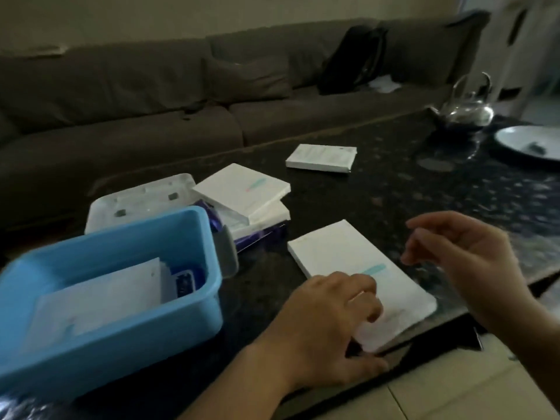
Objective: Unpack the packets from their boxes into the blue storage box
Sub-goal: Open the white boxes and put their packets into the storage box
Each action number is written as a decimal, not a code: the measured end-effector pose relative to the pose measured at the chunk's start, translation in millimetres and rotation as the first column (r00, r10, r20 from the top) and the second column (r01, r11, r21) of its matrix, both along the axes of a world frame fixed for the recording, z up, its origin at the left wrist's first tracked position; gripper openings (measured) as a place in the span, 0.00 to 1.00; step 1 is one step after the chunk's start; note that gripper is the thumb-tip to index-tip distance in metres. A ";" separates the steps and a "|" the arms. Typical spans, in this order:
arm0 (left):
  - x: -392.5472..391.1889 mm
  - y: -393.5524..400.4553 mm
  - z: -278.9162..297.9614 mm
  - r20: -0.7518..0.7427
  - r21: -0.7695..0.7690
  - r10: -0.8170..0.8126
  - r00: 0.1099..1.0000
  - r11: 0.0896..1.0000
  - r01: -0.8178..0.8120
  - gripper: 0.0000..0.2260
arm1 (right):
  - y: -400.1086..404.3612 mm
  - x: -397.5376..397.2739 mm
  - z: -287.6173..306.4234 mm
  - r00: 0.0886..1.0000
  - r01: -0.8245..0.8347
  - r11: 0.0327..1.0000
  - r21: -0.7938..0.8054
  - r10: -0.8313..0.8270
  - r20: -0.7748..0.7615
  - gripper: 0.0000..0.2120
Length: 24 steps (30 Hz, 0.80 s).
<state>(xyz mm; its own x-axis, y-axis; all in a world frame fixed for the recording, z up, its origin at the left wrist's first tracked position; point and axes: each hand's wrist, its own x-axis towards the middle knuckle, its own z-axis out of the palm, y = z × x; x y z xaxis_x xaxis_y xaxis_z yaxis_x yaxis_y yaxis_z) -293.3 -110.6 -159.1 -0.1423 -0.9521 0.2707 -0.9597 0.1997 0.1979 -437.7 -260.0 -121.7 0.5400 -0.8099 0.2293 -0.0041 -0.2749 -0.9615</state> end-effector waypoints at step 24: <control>3.6 -8.5 2.8 -0.680 -0.385 0.101 0.726 0.794 -0.471 0.09 | 33.6 7.4 -55.2 0.919 -0.204 0.505 -0.839 -0.197 -0.342 0.19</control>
